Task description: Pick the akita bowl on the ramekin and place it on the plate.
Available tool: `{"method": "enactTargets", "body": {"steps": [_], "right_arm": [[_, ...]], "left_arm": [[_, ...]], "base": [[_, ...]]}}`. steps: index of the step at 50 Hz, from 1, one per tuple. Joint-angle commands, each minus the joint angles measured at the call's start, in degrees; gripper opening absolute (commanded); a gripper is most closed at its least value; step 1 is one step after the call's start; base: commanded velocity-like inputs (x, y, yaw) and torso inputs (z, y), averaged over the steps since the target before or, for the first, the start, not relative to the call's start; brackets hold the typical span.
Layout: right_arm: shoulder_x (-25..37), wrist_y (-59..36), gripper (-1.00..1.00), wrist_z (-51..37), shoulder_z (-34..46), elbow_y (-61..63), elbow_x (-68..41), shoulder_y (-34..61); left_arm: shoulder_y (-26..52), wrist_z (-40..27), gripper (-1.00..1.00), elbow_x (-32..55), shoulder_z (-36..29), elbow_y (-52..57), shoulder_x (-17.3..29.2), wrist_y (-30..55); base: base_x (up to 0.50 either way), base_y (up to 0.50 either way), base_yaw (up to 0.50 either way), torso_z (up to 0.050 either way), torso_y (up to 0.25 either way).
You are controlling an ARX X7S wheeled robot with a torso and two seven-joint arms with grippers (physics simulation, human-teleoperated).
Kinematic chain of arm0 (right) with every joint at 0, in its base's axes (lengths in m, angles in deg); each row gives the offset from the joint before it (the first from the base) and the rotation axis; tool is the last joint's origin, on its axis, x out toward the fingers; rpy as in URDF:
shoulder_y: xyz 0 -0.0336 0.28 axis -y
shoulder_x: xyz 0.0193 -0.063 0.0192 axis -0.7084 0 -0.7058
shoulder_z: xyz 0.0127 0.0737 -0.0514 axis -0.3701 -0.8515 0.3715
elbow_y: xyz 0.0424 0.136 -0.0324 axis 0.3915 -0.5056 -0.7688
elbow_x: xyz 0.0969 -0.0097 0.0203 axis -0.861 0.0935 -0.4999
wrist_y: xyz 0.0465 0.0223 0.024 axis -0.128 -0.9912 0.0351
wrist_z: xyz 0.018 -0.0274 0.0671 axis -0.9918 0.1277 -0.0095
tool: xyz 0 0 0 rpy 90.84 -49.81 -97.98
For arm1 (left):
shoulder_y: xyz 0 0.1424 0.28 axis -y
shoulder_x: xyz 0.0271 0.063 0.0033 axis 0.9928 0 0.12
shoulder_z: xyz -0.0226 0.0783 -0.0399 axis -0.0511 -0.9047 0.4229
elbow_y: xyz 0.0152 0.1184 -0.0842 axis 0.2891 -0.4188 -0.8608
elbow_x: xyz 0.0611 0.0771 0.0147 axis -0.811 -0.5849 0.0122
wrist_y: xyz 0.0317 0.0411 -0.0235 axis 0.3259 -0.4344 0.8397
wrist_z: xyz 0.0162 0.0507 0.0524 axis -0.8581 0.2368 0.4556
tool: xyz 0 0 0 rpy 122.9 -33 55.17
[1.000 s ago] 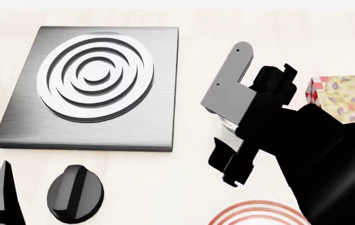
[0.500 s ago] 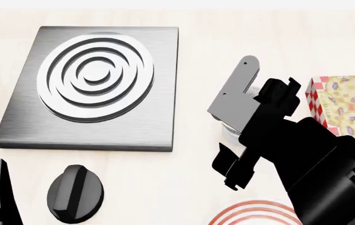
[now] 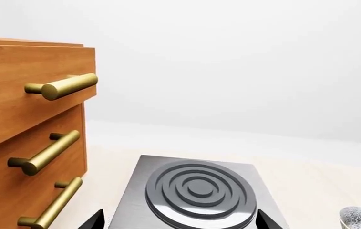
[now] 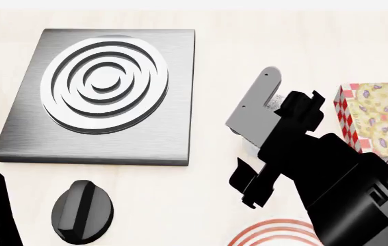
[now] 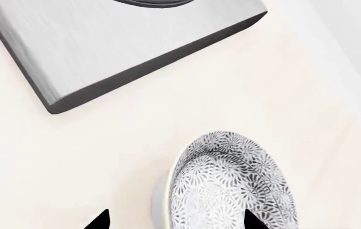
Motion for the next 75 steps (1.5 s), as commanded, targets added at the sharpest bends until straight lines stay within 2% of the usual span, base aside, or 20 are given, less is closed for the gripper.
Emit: {"method": "enactTargets", "body": {"steps": [1,18,19,41,61,75], "right_arm": [[-0.2,-0.4,1.00,-1.6,-0.4,0.9,-0.6,-1.9],[0.0,0.4,1.00,-2.3,-0.8,0.3,-0.6,-2.8],[0.0,0.5,-1.00,-2.4,-0.9,0.3,-0.6,-2.8],[0.0,1.9,-1.00,-2.1,0.0,-0.3,0.5,-2.8],[9.1,-10.4,-1.00,0.7,-0.6,14.6,1.1,7.5],[12.7,-20.2,-1.00,8.7,4.1,25.3,0.4,14.1]], "left_arm": [[0.0,-0.5,1.00,0.1,-0.4,-0.2,0.4,-0.3],[0.1,-1.2,1.00,0.2,-1.1,-0.4,1.1,-0.7],[0.2,-1.2,1.00,0.3,-1.1,-0.4,1.1,-0.8],[0.3,-1.9,1.00,0.6,-1.6,-1.3,1.5,-1.2],[0.3,-2.3,1.00,2.3,-1.8,-1.7,1.5,-1.8],[0.1,-2.2,1.00,2.6,-2.3,-2.0,1.7,-2.6]], "base": [[0.00,0.00,0.00,0.000,0.000],[0.00,0.00,0.00,0.000,0.000],[0.00,0.00,0.00,0.000,0.000],[0.00,0.00,0.00,0.000,0.000],[0.00,0.00,0.00,0.000,0.000],[0.00,0.00,0.00,0.000,0.000]]}}
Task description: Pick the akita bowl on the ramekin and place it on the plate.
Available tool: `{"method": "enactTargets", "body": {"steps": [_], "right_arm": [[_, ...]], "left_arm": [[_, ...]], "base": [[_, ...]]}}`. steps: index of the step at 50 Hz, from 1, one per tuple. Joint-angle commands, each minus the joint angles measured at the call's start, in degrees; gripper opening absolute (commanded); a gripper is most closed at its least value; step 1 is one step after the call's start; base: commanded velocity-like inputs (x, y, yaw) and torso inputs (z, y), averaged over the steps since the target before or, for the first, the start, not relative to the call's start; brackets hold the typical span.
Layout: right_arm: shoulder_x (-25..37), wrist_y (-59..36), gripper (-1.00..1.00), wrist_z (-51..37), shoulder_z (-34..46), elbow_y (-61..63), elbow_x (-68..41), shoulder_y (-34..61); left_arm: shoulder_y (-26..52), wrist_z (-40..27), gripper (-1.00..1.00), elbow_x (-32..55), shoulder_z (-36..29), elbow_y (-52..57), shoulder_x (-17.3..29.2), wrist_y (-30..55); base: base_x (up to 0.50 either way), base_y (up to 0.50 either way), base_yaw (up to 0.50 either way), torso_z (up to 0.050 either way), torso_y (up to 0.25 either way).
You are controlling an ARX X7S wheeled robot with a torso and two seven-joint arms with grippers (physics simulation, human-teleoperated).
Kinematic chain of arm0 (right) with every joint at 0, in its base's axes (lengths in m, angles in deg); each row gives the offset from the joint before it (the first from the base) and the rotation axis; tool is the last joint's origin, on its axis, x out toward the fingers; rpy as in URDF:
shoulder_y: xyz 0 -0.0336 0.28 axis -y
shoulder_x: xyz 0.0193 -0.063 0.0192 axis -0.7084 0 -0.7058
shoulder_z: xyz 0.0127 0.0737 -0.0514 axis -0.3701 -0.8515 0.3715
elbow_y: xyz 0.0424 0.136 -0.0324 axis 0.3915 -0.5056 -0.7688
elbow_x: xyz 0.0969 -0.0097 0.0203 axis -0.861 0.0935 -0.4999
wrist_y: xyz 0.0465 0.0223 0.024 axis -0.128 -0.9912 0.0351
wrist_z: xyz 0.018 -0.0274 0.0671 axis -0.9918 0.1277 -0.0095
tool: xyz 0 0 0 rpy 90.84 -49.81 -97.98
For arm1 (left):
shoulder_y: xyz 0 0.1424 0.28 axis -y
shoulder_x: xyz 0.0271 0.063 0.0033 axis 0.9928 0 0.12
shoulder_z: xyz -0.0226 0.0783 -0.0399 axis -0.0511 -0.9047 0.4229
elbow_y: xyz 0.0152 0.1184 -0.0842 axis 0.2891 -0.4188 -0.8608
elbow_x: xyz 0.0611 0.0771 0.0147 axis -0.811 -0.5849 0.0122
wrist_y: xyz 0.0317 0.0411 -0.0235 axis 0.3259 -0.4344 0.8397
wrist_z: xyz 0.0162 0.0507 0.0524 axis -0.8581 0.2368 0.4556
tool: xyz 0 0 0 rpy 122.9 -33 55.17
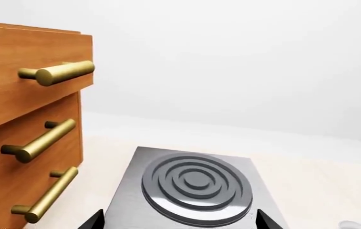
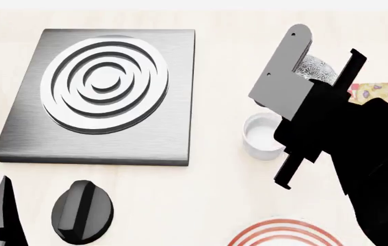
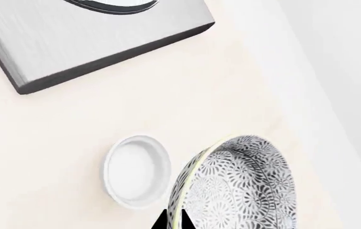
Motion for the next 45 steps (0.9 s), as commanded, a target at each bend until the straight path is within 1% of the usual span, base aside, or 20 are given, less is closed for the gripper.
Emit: {"method": "enactTargets", "body": {"steps": [1,2,3,4,5,6,8,9,10,11,17,18,22,26,32,40,45], "right_arm": [[4.0,-8.3,-1.00,6.1,3.3,10.5,-0.1,5.6],[4.5,-8.5,-1.00,6.8,4.1,11.5,0.1,5.9],[4.7,-9.3,-1.00,6.6,3.2,12.4,-0.9,5.7],[6.0,-9.4,-1.00,7.8,4.7,15.0,-0.4,6.2],[6.5,-10.7,-1.00,7.6,3.7,16.7,-1.6,5.9],[7.2,-10.1,-1.00,7.9,4.6,17.8,-0.8,6.2],[8.4,-11.5,-1.00,7.3,2.1,21.4,-3.4,5.5],[8.9,-11.9,-1.00,7.4,2.5,22.6,-3.1,5.8],[9.7,-12.4,-1.00,6.8,0.6,25.2,-5.2,5.0],[10.2,-12.1,-1.00,6.9,1.2,26.4,-4.6,5.1],[12.6,-14.1,-1.00,5.1,-1.8,33.8,-8.4,3.3],[13.1,-14.9,-1.00,3.3,-5.3,35.9,-11.8,1.5],[15.2,-16.7,-1.00,1.8,-6.5,41.2,-14.3,-0.2],[16.4,-17.5,-1.00,0.8,-7.7,43.4,-15.9,-1.1],[19.8,-17.3,-1.00,-2.0,-9.8,47.8,-19.2,-5.0],[23.8,-16.1,-1.00,-4.4,-12.1,49.7,-21.8,-8.0],[24.8,-16.1,-1.00,-5.0,-12.9,50.1,-22.7,-8.3]], "left_arm": [[-0.1,-0.1,1.00,0.6,-0.1,0.0,0.2,-0.4],[0.0,-0.1,1.00,0.7,-0.1,0.0,0.3,-0.4],[0.0,-0.2,1.00,0.8,-0.1,0.1,0.3,-0.3],[0.0,-0.2,1.00,1.1,0.0,0.1,0.4,-0.3],[0.1,-0.2,1.00,1.2,0.1,0.0,0.4,-0.3],[0.1,-0.3,1.00,1.3,0.1,0.0,0.4,-0.3],[0.1,-0.3,1.00,1.3,0.0,0.1,0.6,-0.3],[0.1,-0.3,1.00,1.1,-0.1,0.2,0.7,-0.2],[0.1,-0.4,1.00,1.0,-0.2,0.5,0.8,-0.2],[0.1,-0.4,1.00,1.1,-0.2,0.4,0.8,-0.3],[0.1,-0.9,1.00,0.8,-0.4,0.7,1.2,0.1],[0.2,-1.1,1.00,1.1,-0.3,1.0,1.3,0.4],[0.0,-1.2,1.00,1.4,0.0,1.1,1.5,0.1],[-0.3,-1.3,1.00,1.8,0.3,1.4,1.8,-0.2],[-0.1,-1.9,1.00,1.9,0.7,1.5,2.2,0.0],[0.2,-2.1,1.00,1.7,0.1,1.3,2.3,-0.1],[0.2,-2.2,1.00,1.7,0.0,1.4,2.4,-0.3]], "base": [[0.00,0.00,0.00,0.000,0.000],[0.00,0.00,0.00,0.000,0.000],[0.00,0.00,0.00,0.000,0.000],[0.00,0.00,0.00,0.000,0.000],[0.00,0.00,0.00,0.000,0.000],[0.00,0.00,0.00,0.000,0.000],[0.00,0.00,0.00,0.000,0.000],[0.00,0.00,0.00,0.000,0.000],[0.00,0.00,0.00,0.000,0.000],[0.00,0.00,0.00,0.000,0.000],[0.00,0.00,0.00,0.000,0.000],[0.00,0.00,0.00,0.000,0.000],[0.00,0.00,0.00,0.000,0.000],[0.00,0.00,0.00,0.000,0.000],[0.00,0.00,0.00,0.000,0.000],[0.00,0.00,0.00,0.000,0.000],[0.00,0.00,0.00,0.000,0.000]]}}
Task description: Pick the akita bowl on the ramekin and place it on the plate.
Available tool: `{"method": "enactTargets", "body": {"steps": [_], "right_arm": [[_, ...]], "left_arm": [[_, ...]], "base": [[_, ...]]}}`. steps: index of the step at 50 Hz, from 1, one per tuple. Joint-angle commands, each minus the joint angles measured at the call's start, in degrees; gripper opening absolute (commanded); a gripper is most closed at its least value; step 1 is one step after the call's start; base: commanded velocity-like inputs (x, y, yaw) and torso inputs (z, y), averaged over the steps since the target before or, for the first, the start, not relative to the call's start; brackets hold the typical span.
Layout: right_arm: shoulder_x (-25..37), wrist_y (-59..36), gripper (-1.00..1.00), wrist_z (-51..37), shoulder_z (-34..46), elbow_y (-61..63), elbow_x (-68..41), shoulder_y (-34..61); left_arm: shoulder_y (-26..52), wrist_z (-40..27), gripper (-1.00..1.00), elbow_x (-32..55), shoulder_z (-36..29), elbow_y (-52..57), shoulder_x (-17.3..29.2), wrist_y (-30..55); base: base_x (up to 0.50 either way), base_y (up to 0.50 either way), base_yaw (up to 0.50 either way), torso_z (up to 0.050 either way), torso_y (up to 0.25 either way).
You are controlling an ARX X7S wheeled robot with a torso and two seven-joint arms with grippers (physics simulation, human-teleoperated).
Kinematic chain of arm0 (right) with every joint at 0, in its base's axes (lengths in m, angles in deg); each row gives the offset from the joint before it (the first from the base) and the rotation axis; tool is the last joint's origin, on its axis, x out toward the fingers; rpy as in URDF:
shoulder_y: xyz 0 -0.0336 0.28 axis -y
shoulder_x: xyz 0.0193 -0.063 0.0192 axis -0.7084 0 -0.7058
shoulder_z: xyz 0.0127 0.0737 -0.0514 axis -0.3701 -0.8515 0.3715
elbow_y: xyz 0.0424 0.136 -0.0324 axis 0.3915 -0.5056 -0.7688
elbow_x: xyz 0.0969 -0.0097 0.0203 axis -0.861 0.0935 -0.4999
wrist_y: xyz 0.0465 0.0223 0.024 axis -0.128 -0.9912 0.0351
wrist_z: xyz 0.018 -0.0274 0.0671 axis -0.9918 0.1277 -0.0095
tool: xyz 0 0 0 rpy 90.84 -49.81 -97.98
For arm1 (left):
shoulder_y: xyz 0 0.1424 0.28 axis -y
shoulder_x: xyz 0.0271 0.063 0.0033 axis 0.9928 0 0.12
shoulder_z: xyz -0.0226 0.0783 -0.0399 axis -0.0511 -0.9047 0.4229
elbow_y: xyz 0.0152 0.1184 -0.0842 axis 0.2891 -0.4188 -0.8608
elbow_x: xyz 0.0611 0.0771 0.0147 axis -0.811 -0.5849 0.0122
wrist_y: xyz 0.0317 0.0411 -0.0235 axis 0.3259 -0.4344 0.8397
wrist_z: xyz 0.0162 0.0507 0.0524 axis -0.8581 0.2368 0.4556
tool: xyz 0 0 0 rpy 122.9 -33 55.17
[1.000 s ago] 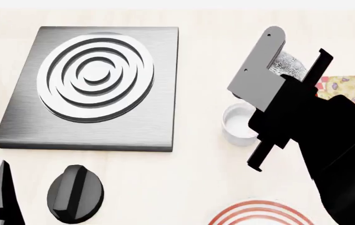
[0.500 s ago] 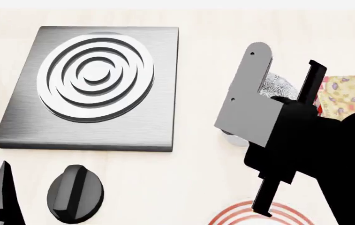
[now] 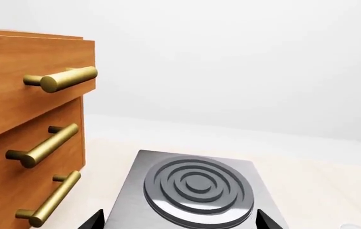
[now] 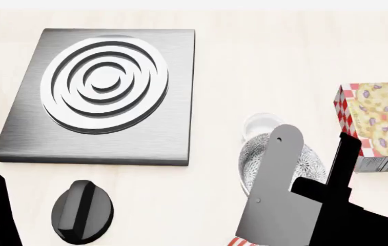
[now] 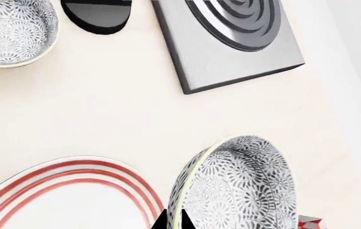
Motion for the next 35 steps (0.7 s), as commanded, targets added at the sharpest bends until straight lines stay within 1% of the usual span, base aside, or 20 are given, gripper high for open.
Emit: {"method": "enactTargets", "body": {"steps": [1,7,13,23,35], "right_arm": [[4.2,0.5,-1.00,-3.1,-3.2,3.8,-2.6,-2.7],[5.7,1.5,-1.00,-4.2,-2.7,4.4,-2.7,-4.9],[8.6,1.8,-1.00,-6.1,-3.4,6.8,-5.8,-7.4],[11.4,4.1,-1.00,-8.6,-2.8,8.0,-7.0,-10.9],[12.4,7.5,-1.00,-11.2,-1.1,7.8,-6.5,-15.1]], "left_arm": [[0.1,-0.2,1.00,0.2,-0.2,0.1,0.3,-0.5],[0.2,-0.5,1.00,0.5,-0.1,0.2,0.5,-0.5],[0.1,-0.6,1.00,0.0,-0.5,0.1,0.7,-1.0],[0.0,-0.5,1.00,-0.5,-0.8,-0.7,0.8,-2.0],[0.1,-1.0,1.00,0.0,-0.9,-0.5,1.0,-1.8]], "base": [[0.00,0.00,0.00,0.000,0.000],[0.00,0.00,0.00,0.000,0.000],[0.00,0.00,0.00,0.000,0.000],[0.00,0.00,0.00,0.000,0.000],[0.00,0.00,0.00,0.000,0.000]]}}
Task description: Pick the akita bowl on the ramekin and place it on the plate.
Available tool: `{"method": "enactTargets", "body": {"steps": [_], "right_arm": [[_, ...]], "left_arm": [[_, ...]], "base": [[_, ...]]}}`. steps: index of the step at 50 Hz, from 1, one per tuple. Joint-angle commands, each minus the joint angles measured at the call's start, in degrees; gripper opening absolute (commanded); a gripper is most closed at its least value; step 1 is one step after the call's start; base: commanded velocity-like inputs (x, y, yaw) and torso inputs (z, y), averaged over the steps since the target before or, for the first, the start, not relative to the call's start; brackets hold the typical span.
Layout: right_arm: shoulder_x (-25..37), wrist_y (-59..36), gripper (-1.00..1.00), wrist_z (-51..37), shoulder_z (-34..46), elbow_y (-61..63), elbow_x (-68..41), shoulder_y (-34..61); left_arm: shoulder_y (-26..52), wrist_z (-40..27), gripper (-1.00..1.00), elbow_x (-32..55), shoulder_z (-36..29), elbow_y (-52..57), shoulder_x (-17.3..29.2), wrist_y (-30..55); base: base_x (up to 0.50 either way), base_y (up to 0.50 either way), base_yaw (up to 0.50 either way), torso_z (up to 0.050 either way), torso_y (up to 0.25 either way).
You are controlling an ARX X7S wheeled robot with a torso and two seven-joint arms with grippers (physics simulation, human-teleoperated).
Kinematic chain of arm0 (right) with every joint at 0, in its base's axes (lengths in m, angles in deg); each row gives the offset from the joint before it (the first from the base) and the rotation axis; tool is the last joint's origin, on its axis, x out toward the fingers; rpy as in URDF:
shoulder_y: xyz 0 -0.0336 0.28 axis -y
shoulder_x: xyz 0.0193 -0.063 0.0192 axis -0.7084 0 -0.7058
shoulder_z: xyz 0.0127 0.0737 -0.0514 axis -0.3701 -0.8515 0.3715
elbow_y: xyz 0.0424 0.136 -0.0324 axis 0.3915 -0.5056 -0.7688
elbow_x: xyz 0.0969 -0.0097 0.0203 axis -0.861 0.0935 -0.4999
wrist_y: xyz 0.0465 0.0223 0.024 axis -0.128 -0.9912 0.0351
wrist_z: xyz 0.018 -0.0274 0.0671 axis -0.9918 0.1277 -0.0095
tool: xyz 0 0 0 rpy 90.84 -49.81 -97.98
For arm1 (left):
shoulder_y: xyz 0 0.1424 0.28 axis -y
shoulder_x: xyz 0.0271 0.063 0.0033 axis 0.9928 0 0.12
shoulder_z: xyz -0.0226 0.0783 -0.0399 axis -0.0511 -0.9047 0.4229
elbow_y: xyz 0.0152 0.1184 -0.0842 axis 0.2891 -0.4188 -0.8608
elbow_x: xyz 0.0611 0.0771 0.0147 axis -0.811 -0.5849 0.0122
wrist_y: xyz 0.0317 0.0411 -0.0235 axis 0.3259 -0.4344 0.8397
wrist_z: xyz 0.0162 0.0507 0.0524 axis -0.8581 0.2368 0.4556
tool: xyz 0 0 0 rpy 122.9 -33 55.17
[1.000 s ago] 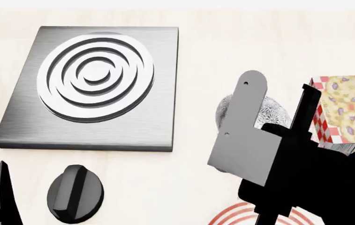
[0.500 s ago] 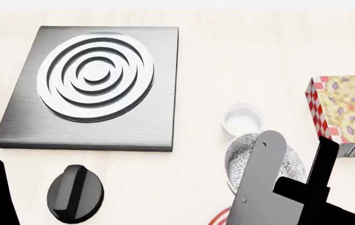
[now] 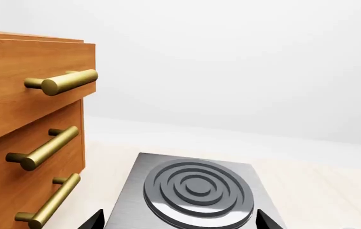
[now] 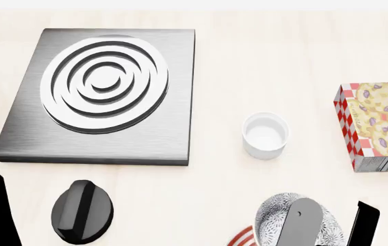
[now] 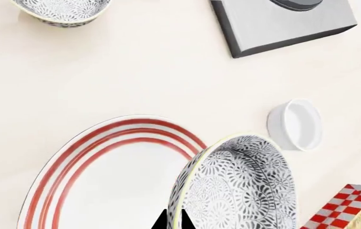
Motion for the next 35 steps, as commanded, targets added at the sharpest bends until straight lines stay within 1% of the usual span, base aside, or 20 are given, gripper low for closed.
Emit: {"method": "enactTargets", "body": {"steps": [1,35], "right_arm": [[1.8,3.3,-1.00,-2.7,0.9,0.3,1.0,-3.5],[2.6,13.4,-1.00,-7.7,5.6,-3.6,4.9,-13.3]], "left_arm": [[0.0,-0.4,1.00,0.2,-0.1,0.0,0.3,-0.2],[0.0,-1.2,1.00,0.5,-0.5,-0.3,0.9,-1.1]], "base": [[0.00,0.00,0.00,0.000,0.000],[0.00,0.00,0.00,0.000,0.000]]}}
